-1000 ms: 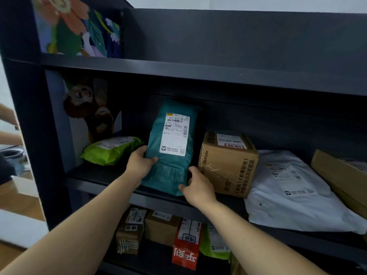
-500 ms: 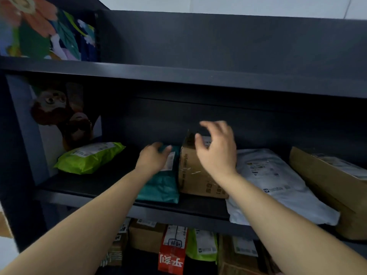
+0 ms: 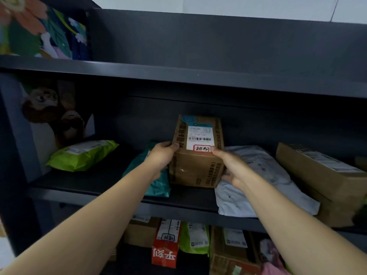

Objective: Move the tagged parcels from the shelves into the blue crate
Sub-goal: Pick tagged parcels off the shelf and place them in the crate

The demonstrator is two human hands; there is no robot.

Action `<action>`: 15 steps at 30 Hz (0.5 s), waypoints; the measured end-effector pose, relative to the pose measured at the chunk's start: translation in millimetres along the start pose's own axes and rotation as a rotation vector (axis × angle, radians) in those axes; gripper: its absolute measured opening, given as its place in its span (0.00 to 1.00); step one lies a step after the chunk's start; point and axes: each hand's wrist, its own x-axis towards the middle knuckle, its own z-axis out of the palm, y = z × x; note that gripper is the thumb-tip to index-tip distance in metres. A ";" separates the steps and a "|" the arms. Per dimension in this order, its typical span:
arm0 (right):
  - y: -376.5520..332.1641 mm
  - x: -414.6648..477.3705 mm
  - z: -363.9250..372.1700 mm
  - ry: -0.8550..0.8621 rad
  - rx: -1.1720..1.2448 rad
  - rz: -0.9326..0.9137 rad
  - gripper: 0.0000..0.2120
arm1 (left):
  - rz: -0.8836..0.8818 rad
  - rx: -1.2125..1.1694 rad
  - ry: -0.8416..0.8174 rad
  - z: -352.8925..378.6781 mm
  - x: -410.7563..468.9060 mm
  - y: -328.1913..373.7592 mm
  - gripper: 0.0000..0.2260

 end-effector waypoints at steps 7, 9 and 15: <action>14.4 -27.0 5.0 -0.027 0.143 -0.236 0.13 | 0.196 -0.157 -0.029 -10.1 -36.9 -7.9 0.17; 13.7 -38.2 6.6 -0.040 0.155 -0.277 0.15 | 0.234 -0.150 -0.015 -12.9 -50.8 -4.6 0.17; 12.6 -71.9 9.2 -0.134 0.159 -0.331 0.15 | 0.293 -0.091 0.048 -22.3 -105.3 5.6 0.12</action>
